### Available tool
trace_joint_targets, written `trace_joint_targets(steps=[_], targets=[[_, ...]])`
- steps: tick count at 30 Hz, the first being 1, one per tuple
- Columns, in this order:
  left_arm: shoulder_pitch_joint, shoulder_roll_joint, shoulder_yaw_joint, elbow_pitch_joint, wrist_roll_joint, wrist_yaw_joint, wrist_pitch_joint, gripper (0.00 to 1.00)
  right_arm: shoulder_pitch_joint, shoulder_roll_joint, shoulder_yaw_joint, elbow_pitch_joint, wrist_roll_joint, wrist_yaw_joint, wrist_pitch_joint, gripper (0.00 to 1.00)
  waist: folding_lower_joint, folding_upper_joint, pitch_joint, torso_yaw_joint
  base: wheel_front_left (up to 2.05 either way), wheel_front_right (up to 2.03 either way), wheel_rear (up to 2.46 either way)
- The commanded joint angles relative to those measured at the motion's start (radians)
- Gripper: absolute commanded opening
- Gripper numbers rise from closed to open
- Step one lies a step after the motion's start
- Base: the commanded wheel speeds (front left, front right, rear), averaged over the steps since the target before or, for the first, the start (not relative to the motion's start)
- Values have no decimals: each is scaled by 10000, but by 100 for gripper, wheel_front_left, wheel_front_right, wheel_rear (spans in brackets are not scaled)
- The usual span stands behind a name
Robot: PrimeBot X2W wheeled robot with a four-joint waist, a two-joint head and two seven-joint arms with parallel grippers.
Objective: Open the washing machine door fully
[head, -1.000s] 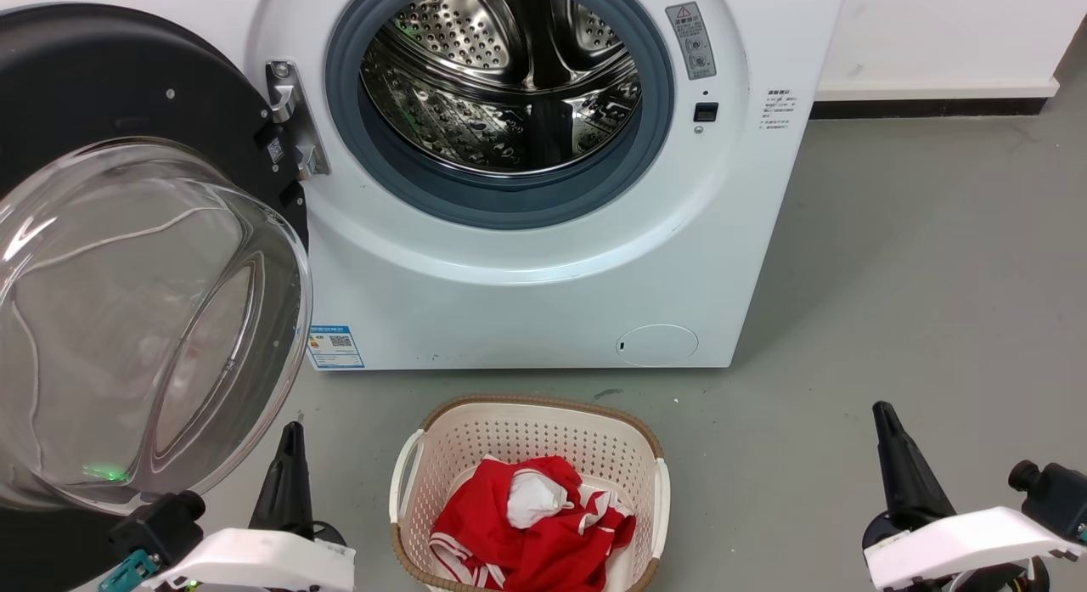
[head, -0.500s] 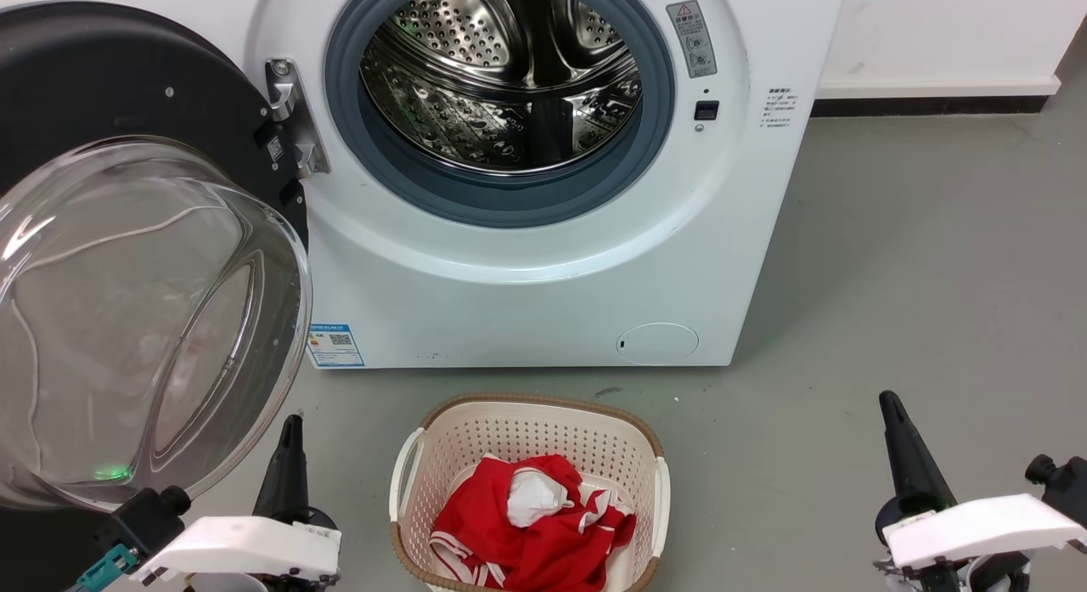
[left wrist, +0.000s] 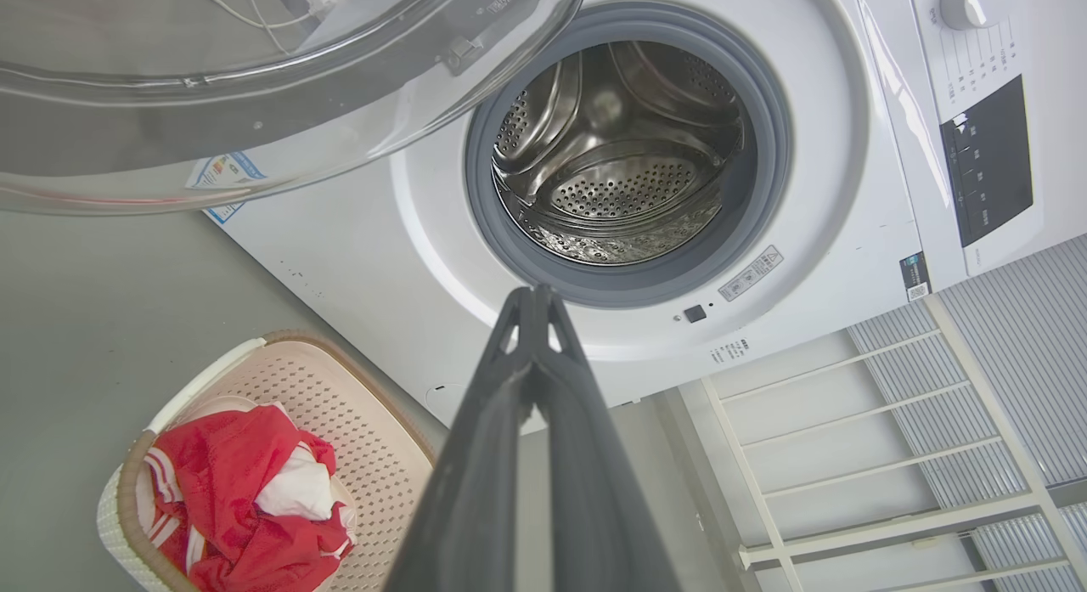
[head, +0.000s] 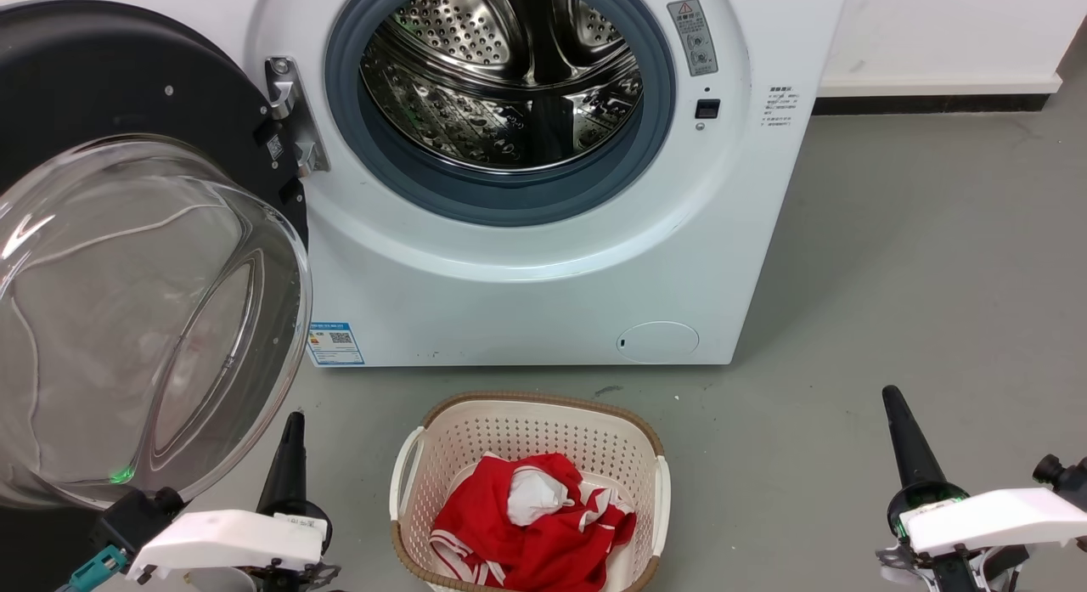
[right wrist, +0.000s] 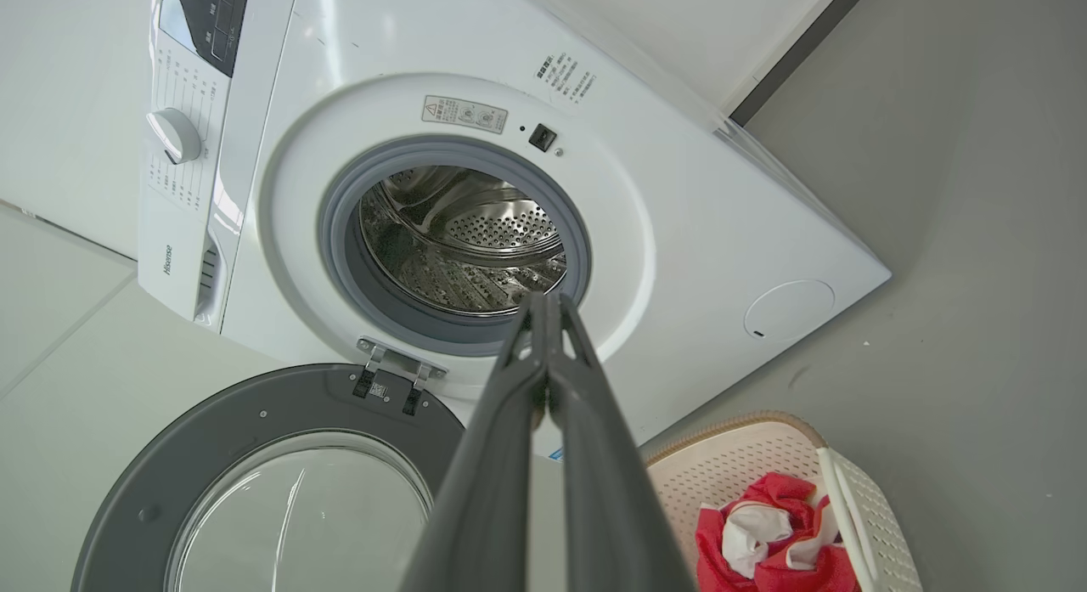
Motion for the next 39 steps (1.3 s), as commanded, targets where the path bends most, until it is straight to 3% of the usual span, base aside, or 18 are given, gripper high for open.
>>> trace_joint_targets(steps=[1, 39], targets=[[-260, 16, 42, -30, -285, -68, 68, 0, -233, -71, -45, -37, 299, 0, 38, 0, -1, 0, 3, 1, 0, 0, 0], [-690, -10, 300, 464, -3885, -323, 979, 0, -696, -35, -358, 495, 3842, -1, 702, 0, -1, 0, 79, 19, 0, 0, 0]])
